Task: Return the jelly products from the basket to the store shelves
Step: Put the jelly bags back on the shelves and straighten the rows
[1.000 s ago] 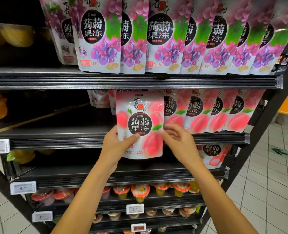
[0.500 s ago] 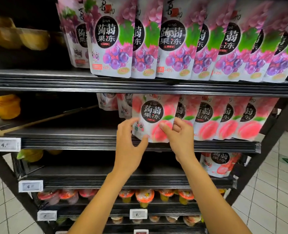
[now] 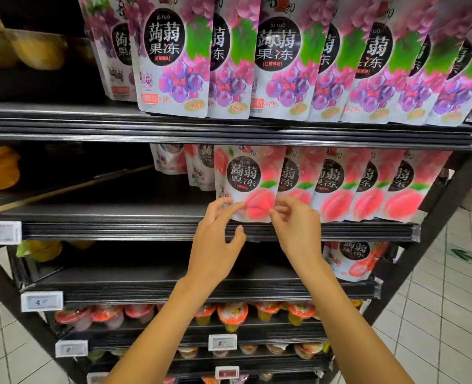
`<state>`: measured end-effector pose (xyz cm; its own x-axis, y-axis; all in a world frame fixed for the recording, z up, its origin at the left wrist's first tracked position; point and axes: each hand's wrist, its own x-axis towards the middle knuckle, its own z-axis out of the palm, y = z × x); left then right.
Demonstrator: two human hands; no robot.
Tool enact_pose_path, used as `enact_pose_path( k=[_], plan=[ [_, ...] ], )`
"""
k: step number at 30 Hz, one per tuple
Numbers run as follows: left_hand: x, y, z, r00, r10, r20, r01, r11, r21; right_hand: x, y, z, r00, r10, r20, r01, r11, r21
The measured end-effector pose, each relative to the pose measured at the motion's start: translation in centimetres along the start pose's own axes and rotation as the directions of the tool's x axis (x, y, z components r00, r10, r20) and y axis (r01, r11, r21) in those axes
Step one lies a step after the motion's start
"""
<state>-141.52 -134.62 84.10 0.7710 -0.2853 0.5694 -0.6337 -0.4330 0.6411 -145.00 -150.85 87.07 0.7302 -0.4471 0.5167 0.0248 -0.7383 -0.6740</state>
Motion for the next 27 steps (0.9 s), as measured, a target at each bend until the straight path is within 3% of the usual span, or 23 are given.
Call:
enact_pose_path(
  k=[19, 27],
  plan=[
    [-0.3, -0.1, 0.2, 0.999, -0.002, 0.032, -0.001, 0.996, 0.089, 0.0, 0.0, 0.9, 0.998, 0.061, 0.03, -0.059, 0.996, -0.072],
    [-0.8, 0.0, 0.2, 0.999, 0.021, -0.03, -0.019, 0.998, 0.051, -0.1, 0.0, 0.3, 0.999, 0.042, 0.034, -0.042, 0.999, -0.003]
  ],
)
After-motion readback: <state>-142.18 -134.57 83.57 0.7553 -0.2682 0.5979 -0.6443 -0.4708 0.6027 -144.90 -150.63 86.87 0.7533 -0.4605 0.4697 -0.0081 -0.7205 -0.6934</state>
